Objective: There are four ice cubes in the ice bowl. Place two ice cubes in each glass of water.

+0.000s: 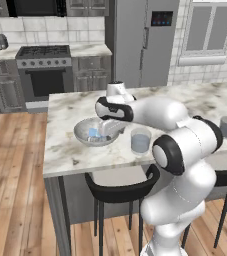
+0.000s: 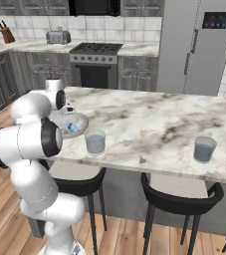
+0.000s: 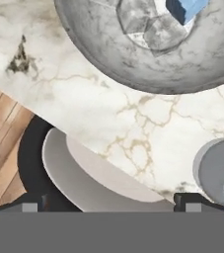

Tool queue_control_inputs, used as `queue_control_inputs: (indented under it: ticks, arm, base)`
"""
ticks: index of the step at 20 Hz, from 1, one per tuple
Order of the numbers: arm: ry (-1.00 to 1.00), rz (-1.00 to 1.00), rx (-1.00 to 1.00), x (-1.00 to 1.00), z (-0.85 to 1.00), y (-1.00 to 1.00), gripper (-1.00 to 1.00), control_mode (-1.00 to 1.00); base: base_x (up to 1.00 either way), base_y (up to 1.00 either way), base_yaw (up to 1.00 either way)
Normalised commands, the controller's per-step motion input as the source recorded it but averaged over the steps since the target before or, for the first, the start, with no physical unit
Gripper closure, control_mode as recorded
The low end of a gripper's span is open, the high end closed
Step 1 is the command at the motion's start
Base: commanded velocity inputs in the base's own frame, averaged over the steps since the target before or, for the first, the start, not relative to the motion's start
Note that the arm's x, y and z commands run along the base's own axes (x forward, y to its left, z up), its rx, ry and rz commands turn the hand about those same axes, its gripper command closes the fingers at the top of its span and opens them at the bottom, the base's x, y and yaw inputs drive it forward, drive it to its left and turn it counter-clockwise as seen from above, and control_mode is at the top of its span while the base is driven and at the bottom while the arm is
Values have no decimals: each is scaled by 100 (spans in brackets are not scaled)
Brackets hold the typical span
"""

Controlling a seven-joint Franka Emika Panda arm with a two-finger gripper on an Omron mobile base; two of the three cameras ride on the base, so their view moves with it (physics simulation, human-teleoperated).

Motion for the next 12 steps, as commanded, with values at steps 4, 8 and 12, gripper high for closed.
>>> queue_control_inputs:
  ticks: [4,8,12]
  arm:
    - [0,20,0,14,-18,2,-100,-100]
    - [0,10,0,28,-27,13,-100,-100]
    - [0,0,0,38,-26,7,-100,-100]
  base:
    - [0,0,0]
    - [0,0,0]
    - [0,0,0]
